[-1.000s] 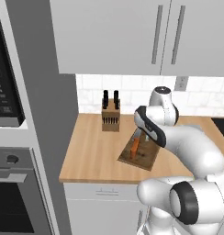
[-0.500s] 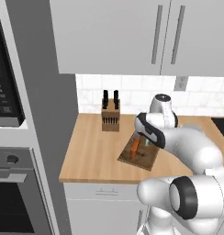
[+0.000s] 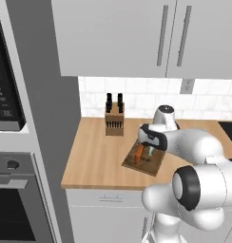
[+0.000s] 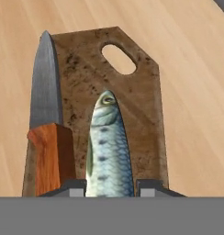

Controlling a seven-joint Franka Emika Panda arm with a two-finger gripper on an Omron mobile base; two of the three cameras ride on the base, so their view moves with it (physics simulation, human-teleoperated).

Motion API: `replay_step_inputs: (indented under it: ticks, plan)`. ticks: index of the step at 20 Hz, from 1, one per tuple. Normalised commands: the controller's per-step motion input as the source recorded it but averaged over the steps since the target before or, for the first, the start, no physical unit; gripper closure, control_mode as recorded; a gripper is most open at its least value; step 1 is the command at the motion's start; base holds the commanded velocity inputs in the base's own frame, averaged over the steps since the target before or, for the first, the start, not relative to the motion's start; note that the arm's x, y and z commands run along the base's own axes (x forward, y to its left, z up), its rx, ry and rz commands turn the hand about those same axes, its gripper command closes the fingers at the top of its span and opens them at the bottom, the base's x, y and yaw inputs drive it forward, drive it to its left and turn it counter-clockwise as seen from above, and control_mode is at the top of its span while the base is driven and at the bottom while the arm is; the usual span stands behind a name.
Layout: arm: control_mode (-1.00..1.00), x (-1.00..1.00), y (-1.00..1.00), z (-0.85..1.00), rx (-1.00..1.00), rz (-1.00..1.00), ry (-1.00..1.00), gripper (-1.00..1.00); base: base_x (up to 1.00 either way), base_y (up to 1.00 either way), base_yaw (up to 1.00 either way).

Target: Pick up the knife from the drawer and place it on the cutting board. Then place the meat from the plate to the cutting board.

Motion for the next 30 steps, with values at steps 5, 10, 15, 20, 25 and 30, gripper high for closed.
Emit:
replay_step_inputs:
  ticks: [5,10,15,20,25,30]
  plan:
    - [-1.00,0.21,-0.01,-0.29,0.00,0.00,0.00,1.00,0.00,0.00,0.00]
    - [-1.00,0.22,0.00,-0.27,0.00,0.00,0.00,1.00,0.00,0.00,0.00]
    - [-1.00,0.18,-0.01,-0.23,0.00,0.00,0.00,1.00,0.00,0.00,0.00]
    - [-1.00,0.18,0.00,-0.17,0.00,0.00,0.00,-1.00,0.00,0.00,0.00]
    - [-1.00,0.33,0.00,-0.20,0.00,0.00,0.00,-1.00,0.00,0.00,0.00]
    - [-1.00,0.05,0.00,-0.01,0.00,0.00,-0.01,-1.00,0.00,0.00,0.00]
